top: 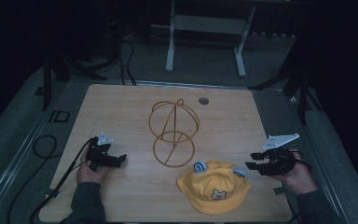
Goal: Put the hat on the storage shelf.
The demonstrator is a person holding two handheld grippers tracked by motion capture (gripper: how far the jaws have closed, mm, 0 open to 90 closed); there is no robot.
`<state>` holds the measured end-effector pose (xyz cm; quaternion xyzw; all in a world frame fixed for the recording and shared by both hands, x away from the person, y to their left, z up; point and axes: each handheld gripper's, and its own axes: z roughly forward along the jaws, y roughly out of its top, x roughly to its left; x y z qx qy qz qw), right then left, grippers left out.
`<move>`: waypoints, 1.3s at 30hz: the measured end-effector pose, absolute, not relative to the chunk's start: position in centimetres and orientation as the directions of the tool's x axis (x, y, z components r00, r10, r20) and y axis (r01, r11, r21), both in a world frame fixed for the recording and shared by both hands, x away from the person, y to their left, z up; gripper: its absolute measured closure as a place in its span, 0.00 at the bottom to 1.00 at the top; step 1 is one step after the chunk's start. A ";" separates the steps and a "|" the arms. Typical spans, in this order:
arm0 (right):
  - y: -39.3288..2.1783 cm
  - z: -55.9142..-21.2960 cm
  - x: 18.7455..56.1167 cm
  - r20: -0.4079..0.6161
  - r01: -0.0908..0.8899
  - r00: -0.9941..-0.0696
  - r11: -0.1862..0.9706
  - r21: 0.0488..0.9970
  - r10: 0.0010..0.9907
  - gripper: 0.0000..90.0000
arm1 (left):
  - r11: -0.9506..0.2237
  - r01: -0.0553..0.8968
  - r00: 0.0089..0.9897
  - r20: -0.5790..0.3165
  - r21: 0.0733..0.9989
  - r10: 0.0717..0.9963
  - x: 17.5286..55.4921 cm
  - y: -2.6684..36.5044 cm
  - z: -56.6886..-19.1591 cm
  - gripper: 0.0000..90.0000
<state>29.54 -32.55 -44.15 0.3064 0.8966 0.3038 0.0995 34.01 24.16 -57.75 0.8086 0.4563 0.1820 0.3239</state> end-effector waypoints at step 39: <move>-29.1 -42.2 30.0 -0.027 0.364 -0.887 0.735 0.572 0.460 0.66 | -0.373 0.620 0.517 -0.001 0.690 0.856 34.0 24.2 -57.7 0.02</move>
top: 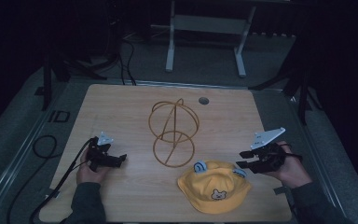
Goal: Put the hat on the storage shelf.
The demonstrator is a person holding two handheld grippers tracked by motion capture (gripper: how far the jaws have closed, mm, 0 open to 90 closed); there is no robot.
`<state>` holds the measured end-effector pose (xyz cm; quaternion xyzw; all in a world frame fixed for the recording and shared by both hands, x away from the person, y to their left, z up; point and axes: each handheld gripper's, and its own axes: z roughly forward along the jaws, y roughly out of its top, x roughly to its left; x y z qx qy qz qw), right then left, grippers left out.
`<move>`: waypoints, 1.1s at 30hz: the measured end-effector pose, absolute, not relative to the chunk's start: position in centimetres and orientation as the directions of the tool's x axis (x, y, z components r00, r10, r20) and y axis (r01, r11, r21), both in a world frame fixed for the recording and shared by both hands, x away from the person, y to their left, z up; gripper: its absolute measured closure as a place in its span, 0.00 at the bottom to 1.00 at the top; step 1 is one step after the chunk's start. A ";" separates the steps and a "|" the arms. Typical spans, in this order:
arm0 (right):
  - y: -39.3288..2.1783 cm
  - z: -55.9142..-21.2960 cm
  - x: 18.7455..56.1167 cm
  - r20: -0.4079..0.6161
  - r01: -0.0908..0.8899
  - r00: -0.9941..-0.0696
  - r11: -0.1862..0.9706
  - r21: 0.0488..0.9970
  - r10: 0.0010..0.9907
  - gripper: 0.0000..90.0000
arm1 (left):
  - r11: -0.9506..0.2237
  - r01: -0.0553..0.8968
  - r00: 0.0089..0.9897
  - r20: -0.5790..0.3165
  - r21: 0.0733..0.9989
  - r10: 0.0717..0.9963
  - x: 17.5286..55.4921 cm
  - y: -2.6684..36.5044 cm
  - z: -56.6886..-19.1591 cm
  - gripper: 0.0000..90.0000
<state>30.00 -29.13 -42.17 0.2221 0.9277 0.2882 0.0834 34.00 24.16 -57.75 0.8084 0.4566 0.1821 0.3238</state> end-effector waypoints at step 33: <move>-26.1 -40.7 29.7 -0.044 0.272 -0.937 0.804 0.529 0.346 0.58 | -0.373 0.620 0.516 -0.002 0.690 0.856 34.0 24.2 -57.7 0.02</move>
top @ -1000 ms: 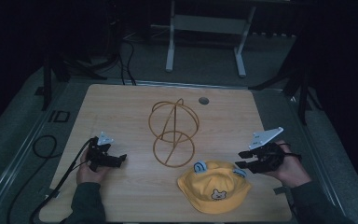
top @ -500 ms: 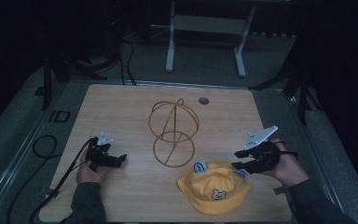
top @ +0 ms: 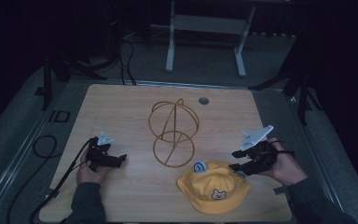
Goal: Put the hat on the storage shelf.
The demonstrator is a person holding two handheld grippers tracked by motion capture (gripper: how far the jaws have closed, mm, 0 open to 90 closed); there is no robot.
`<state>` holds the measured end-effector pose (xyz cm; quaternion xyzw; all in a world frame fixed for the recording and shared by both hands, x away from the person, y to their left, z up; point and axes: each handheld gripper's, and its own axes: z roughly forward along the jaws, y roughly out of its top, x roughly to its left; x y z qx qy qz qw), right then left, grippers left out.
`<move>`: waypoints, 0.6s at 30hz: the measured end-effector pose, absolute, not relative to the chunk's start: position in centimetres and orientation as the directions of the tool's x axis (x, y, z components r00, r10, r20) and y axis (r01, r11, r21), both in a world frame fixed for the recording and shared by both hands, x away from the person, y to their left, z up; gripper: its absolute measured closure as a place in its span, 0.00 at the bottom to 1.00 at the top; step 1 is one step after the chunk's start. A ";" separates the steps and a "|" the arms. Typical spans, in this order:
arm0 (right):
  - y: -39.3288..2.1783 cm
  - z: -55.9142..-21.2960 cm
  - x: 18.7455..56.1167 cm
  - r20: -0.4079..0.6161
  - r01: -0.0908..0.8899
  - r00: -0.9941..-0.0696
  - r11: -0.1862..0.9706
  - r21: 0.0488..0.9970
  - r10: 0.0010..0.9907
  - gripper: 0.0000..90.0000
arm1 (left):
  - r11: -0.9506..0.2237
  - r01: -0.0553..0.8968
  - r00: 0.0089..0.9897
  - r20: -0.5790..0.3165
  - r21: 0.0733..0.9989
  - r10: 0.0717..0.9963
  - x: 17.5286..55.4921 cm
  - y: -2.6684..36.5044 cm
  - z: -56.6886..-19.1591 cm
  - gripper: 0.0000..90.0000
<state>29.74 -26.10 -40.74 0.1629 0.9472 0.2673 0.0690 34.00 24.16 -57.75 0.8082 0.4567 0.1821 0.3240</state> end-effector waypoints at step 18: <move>-24.8 -40.9 29.6 -0.040 0.255 -0.949 0.833 0.491 0.314 0.46 | -0.373 0.620 0.516 -0.001 0.690 0.856 34.0 24.2 -57.7 0.02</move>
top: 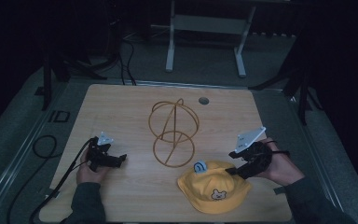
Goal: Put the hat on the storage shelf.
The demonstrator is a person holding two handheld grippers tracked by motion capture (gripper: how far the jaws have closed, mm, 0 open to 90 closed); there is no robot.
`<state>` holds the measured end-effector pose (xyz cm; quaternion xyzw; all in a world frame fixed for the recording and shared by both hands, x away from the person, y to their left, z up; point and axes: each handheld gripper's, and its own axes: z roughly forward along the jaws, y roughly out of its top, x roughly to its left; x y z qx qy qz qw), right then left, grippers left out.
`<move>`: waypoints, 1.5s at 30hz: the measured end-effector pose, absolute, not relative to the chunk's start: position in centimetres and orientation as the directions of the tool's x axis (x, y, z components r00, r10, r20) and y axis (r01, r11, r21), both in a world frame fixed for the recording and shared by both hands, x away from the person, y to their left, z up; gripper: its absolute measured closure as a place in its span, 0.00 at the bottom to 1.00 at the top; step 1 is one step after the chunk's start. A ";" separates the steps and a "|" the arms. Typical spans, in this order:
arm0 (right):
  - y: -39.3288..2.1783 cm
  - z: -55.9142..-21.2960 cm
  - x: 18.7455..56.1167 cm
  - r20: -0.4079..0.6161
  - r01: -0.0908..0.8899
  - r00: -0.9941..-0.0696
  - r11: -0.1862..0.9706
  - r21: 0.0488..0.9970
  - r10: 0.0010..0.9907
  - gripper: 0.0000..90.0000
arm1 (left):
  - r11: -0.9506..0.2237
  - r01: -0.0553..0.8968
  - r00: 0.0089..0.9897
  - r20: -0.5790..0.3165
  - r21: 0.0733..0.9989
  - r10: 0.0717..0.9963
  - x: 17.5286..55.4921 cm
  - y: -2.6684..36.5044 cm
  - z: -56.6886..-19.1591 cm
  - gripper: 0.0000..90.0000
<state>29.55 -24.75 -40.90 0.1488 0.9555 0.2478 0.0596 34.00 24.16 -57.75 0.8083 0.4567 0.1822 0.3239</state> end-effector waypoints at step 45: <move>-21.6 -44.3 30.5 0.035 0.234 -0.971 0.918 0.320 0.236 0.53 | -0.373 0.620 0.517 -0.001 0.690 0.856 34.0 24.2 -57.7 0.02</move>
